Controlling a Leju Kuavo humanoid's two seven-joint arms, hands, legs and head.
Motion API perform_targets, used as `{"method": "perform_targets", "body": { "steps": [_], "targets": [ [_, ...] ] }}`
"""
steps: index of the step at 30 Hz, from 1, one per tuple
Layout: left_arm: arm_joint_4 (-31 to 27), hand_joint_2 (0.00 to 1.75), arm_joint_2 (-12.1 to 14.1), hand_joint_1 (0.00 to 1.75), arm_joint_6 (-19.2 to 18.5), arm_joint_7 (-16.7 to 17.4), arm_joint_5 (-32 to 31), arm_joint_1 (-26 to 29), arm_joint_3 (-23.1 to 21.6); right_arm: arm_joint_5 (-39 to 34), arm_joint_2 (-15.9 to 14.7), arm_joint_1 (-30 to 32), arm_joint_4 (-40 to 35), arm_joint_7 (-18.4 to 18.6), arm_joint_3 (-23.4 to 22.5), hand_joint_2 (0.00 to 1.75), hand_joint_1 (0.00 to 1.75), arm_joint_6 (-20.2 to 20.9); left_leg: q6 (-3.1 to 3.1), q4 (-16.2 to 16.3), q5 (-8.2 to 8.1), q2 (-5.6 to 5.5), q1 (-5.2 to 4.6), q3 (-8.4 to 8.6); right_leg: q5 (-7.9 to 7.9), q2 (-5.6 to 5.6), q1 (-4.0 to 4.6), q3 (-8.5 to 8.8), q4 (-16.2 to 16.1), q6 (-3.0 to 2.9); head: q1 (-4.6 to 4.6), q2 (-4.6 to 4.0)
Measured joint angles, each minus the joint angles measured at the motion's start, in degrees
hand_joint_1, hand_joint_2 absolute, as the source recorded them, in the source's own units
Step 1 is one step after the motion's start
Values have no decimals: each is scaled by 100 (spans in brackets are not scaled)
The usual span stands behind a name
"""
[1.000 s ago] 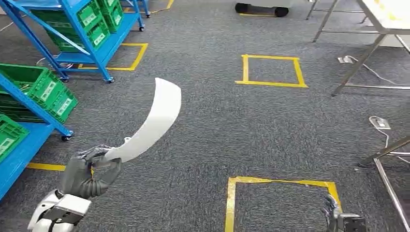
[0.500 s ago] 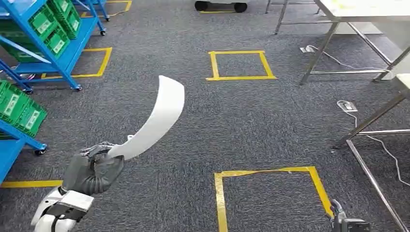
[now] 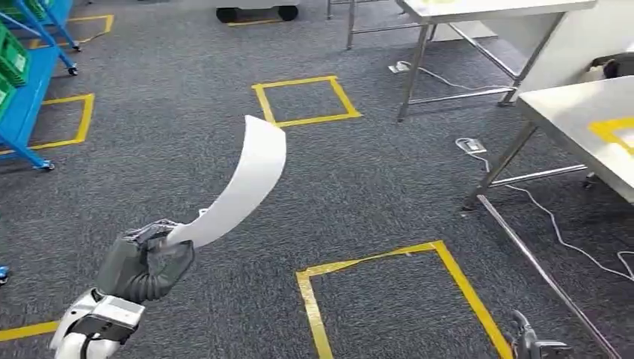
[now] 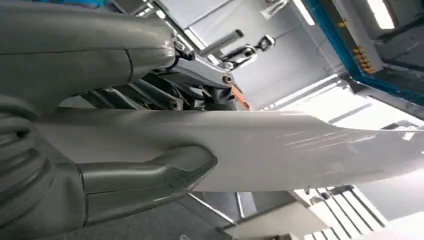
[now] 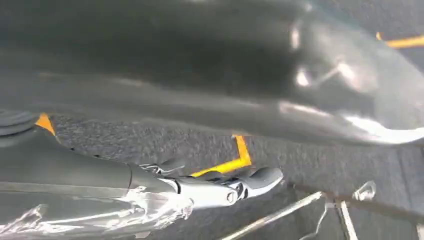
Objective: Take the parts from the cabinet and place them on the table.
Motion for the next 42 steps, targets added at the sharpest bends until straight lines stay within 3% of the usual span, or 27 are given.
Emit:
{"method": "perform_targets", "body": {
  "steps": [3, 4, 5, 6, 8, 9, 10, 12, 13, 14, 18, 19, 20, 21, 23, 25, 28, 29, 30, 32, 34, 35, 36, 37, 39, 40, 42],
  "targets": [
    [7, 175, -7, 175, -4, 4, 0, -3, -11, 2, 39, 70, -9, 4, -55, 0, 0, 0, 70, -51, -12, 142, -16, 30, 1, 170, -43, -73, -69, 124, 13, -2],
    [7, 175, -18, 175, -4, 6, 0, -11, -9, 15, 46, 84, -15, 7, -68, 0, 0, 11, 100, -99, 2, 227, -1, 81, -29, -16, -28, -67, 12, 135, 6, -2],
    [7, 175, -17, 175, -4, 4, 0, -10, -9, 28, 57, 78, -31, 6, -85, 0, 0, 19, 144, -111, -22, 280, -6, 118, -168, -359, 1, -181, 243, 156, 53, -2],
    [9, 175, -15, 175, -4, 4, 0, -4, -13, 46, 57, 48, -35, 17, -111, 0, 0, 52, 172, -110, -43, 361, -20, 142, -386, -562, -1, -412, 670, 180, 66, 0],
    [15, 175, -7, 175, -4, 11, 0, 21, -13, 120, 76, 41, -39, 39, -137, 0, 0, 129, 182, -109, -98, 512, -29, 193, -720, -704, -23, -907, 1544, 214, 61, 0],
    [20, 175, -7, 175, -7, 24, 0, 21, -15, 160, 92, 57, -39, 63, -144, 0, 0, 171, 174, -109, -127, 583, -28, 226, -714, -724, -35, -1056, 1751, 235, 66, 0],
    [28, 175, -4, 175, -9, 33, 0, 21, -20, 195, 109, 67, -39, 77, -166, 0, 0, 201, 164, -108, -161, 651, -25, 270, -560, -733, -55, -1034, 1638, 253, 61, -2],
    [31, 175, -2, 175, -20, 66, 9, 23, -20, 249, 133, 68, -39, 88, -227, 0, 0, 251, 124, -108, -246, 783, -14, 391, -24, -820, -84, -622, 765, 271, 61, 0],
    [31, 175, -2, 175, -22, 66, 18, 23, -20, 277, 144, 69, -50, 92, -258, 0, 0, 271, 95, -108, -302, 837, -10, 460, 214, -983, -89, -353, 256, 284, 65, -2],
    [31, 175, 0, 175, -22, 66, 24, 26, -20, 312, 168, 54, -52, 96, -273, 0, 0, 308, 47, -106, -354, 873, -44, 498, 175, -1195, -47, -247, 75, 269, 79, 0],
    [31, 175, 7, 175, -42, 66, 55, 16, -33, 426, 243, 75, -72, 122, -380, 0, 0, 424, -66, -141, -428, 1052, -49, 583, 140, -923, -22, -249, 55, 70, 50, -2],
    [31, 175, 7, 175, -44, 66, 55, 3, -31, 450, 271, 89, -87, 129, -413, 0, 0, 441, -113, -133, -473, 984, -13, 598, 137, -851, -61, -193, 24, 19, 46, 0],
    [33, 175, 7, 175, -46, 61, 55, -2, -35, 472, 302, 92, -103, 125, -428, 0, 0, 477, -115, 83, -563, 707, -5, 512, 112, -793, -60, -157, 17, -18, 15, 0],
    [33, 175, 9, 175, -48, 48, 61, 0, -35, 498, 302, 71, -105, 122, -454, 0, 0, 498, -112, 493, -736, 565, -10, 282, 91, -747, -61, -132, 13, -50, 7, 0],
    [44, 175, 18, 175, -68, 39, 61, 15, -39, 533, 332, 31, -103, 116, -511, 0, 0, 535, -113, 1534, -1058, 469, -12, -377, 33, -595, -47, -79, 13, -100, -9, -2],
    [66, 175, 24, 175, -105, 31, 72, 18, -44, 549, 361, 39, -103, 114, -538, 0, 0, 560, -95, 1834, -913, 453, -17, -729, -32, -431, -37, 1, 13, -102, -11, 0],
    [72, 175, 33, 175, -149, 2, 81, 14, -44, 575, 393, 37, -100, 90, -562, 0, 0, 608, -48, 685, 77, 321, -15, -401, -168, -154, -56, 209, 10, -55, -13, 0],
    [79, 175, 46, 175, -155, -4, 83, 13, -46, 586, 407, 37, -100, 85, -568, 0, 0, 619, -49, 294, 267, 27, 3, -285, -213, -86, -71, 154, 3, -18, -24, 0],
    [81, 175, 46, 175, -160, -20, 87, 10, -44, 592, 407, 15, -98, 83, -584, 0, 0, 625, -32, 10, 110, -52, 23, -176, -294, 6, -31, 169, 47, 28, -44, 0],
    [90, 175, 35, 175, -170, -24, 90, 6, -50, 605, 418, 13, -98, 72, -629, 0, 0, 634, 3, -6, 10, 60, -3, -159, -272, 104, -63, 303, -16, 78, -46, 0],
    [90, 175, 31, 175, -182, -22, 92, 1, -44, 616, 431, 41, -87, 77, -653, 0, 0, 647, 89, -31, -2, 172, -7, -28, -314, 13, -67, 296, -37, 122, -31, 0],
    [90, 175, 31, 175, -183, -24, 96, -1, -35, 616, 437, 34, -85, 68, -658, 0, 0, 649, 140, -39, -45, 244, -19, 65, -362, -367, -30, 274, 129, 134, -7, 0],
    [90, 175, 31, 175, -184, -24, 96, -1, -37, 616, 437, -2, -85, 68, -666, 0, 0, 649, 165, -39, -89, 296, -36, 126, -422, -585, -14, 75, 471, 146, 9, 0],
    [92, 175, 31, 175, -188, -24, 96, 5, -37, 619, 437, -41, -85, 68, -678, 0, 0, 649, 177, -38, -148, 368, -53, 183, -527, -674, -12, -247, 956, 158, -7, 0],
    [96, 175, 31, 175, -197, -24, 96, 12, -37, 616, 442, -31, -81, 70, -684, 0, 0, 651, 193, -39, -290, 507, -68, 328, -867, -713, -13, -834, 1678, 162, -7, 0],
    [98, 175, 31, 175, -197, -24, 96, 12, -37, 619, 444, -16, -76, 72, -691, 0, 0, 651, 193, -39, -372, 571, -68, 430, -932, -714, -13, -965, 1701, 169, 4, 0],
    [98, 175, 31, 175, -197, -24, 96, 11, -35, 619, 444, -1, -70, 72, -697, 0, 0, 651, 177, -41, -548, 690, -69, 670, -732, -745, -14, -925, 1197, 148, 4, 0]
  ]
}}
